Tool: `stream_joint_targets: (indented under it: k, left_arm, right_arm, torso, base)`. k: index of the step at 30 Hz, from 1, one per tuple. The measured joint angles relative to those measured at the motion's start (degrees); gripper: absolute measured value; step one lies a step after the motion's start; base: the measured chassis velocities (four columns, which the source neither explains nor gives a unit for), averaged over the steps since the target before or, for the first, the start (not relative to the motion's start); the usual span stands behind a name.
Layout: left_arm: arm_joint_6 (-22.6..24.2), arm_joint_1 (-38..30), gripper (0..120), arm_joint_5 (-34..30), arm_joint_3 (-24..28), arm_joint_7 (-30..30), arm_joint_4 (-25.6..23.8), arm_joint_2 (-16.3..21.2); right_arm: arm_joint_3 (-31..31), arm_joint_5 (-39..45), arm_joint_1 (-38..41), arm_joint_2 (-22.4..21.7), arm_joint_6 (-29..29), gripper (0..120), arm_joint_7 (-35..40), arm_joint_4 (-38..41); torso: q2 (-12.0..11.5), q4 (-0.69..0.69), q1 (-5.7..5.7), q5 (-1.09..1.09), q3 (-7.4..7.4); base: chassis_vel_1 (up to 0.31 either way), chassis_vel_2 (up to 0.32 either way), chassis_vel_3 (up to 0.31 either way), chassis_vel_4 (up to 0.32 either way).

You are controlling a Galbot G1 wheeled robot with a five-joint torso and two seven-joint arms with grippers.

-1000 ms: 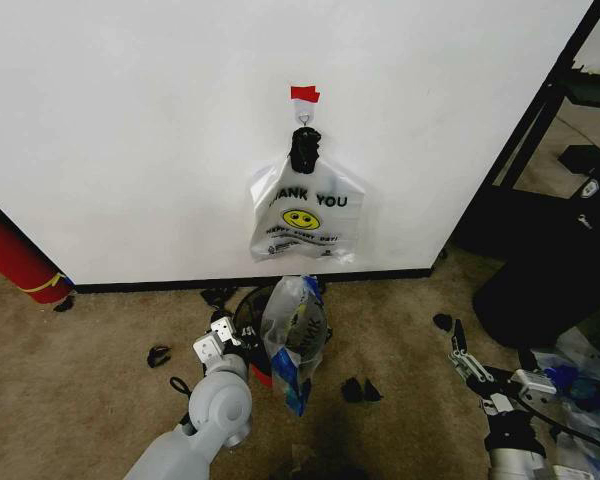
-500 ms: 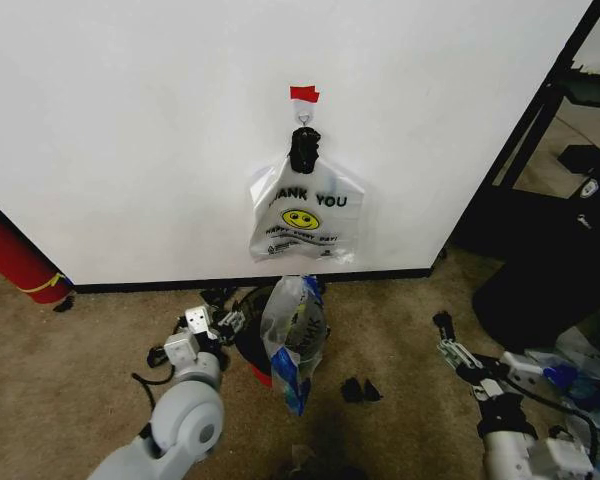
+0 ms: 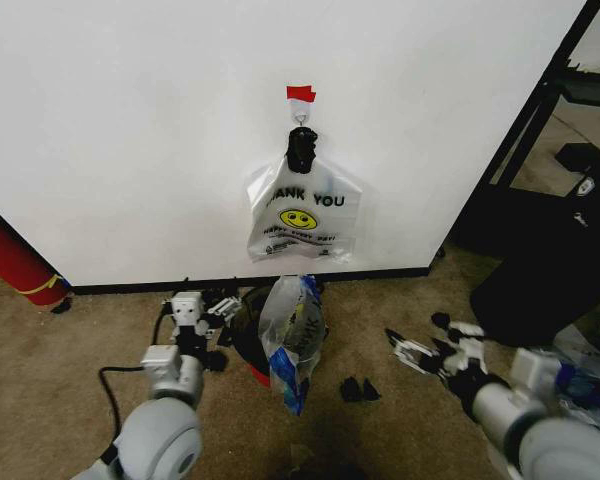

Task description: Pick up the garbage bag from the wall and place it over the trash bin.

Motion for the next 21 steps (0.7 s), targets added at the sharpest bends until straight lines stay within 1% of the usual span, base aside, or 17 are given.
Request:
stream_joint_targets:
  k: [2, 3, 5, 6, 7, 10, 13, 14, 17, 20, 21]
  left_arm:
    - [-2.6, 2.6, 100, 1.5, -2.2, 1.8, 0.1, -1.6]
    - [-4.1, 4.7, 100, 2.8, -3.7, 2.5, 0.0, -2.9]
    - [-4.8, 6.8, 100, 3.9, -4.7, 2.8, -0.4, -4.5]
    - [-5.0, 7.7, 100, 4.6, -5.0, 2.8, -0.5, -5.4]
    - [-5.0, 7.7, 100, 4.6, -5.0, 2.8, -0.5, -5.4]
    - [-5.0, 9.2, 100, 5.9, -6.0, 2.1, -0.9, -7.5]
    - [-4.2, 9.8, 100, 5.9, -7.2, 1.2, -0.9, -7.9]
    - [-4.2, 9.8, 100, 5.9, -7.2, 1.2, -0.9, -7.9]
    - [-3.1, 10.0, 100, 5.7, -7.7, 0.3, -0.2, -7.7]
    - [-2.2, 9.7, 100, 5.4, -7.8, -0.4, 0.4, -7.7]
    - [-1.4, 9.5, 100, 4.9, -7.7, -1.0, 0.6, -8.0]
  right_arm:
    - [-2.1, 4.5, 4.5, -0.5, -1.4, 100, 3.1, -1.9]
    - [-4.4, 8.3, 8.8, -0.2, -1.9, 100, 7.4, -3.2]
    - [-8.5, 11.6, 13.9, 1.5, -2.1, 100, 13.2, -4.6]
    - [-10.9, 11.9, 16.5, 2.8, -2.1, 100, 15.8, -5.7]
    - [-10.9, 11.9, 16.5, 2.8, -2.1, 100, 15.8, -5.7]
    - [-17.6, 10.0, 22.6, 7.3, -2.1, 100, 23.6, -10.3]
    - [-21.7, 7.3, 25.8, 10.6, -1.9, 100, 29.2, -13.7]
    - [-21.7, 7.3, 25.8, 10.6, -1.9, 100, 29.2, -13.7]
    - [-23.0, 6.3, 27.5, 13.1, -1.6, 100, 32.6, -16.0]
    - [-22.9, 6.1, 28.5, 15.6, -0.7, 100, 34.2, -17.8]
    - [-22.7, 6.2, 29.0, 17.4, -0.2, 100, 35.3, -18.5]
  torso:
    - [0.0, -0.04, 0.00, 0.00, 0.00]
    - [0.0, -0.04, 0.00, 0.01, 0.00]
    - [0.0, -0.03, 0.00, 0.00, 0.00]
    - [0.0, -0.02, 0.00, 0.00, 0.00]
    - [0.0, -0.02, 0.00, 0.00, 0.00]
    - [0.0, -0.02, 0.00, 0.00, 0.00]
    - [0.0, -0.04, 0.00, -0.01, 0.00]
    - [0.0, -0.04, 0.00, -0.01, 0.00]
    - [0.0, -0.04, 0.00, -0.01, 0.00]
    - [0.0, -0.05, 0.00, -0.01, 0.00]
    - [0.0, -0.05, 0.00, -0.01, 0.00]
  base:
    - [0.000, 0.000, 0.000, 0.000]
    - [0.000, 0.000, 0.000, 0.000]
    - [0.000, 0.000, 0.000, 0.000]
    - [0.000, 0.000, 0.000, 0.000]
    - [0.000, 0.000, 0.000, 0.000]
    - [0.000, 0.000, 0.000, 0.000]
    - [0.000, 0.000, 0.000, 0.000]
    - [0.000, 0.000, 0.000, 0.000]
    - [0.000, 0.000, 0.000, 0.000]
    - [0.000, 0.000, 0.000, 0.000]
    - [0.000, 0.000, 0.000, 0.000]
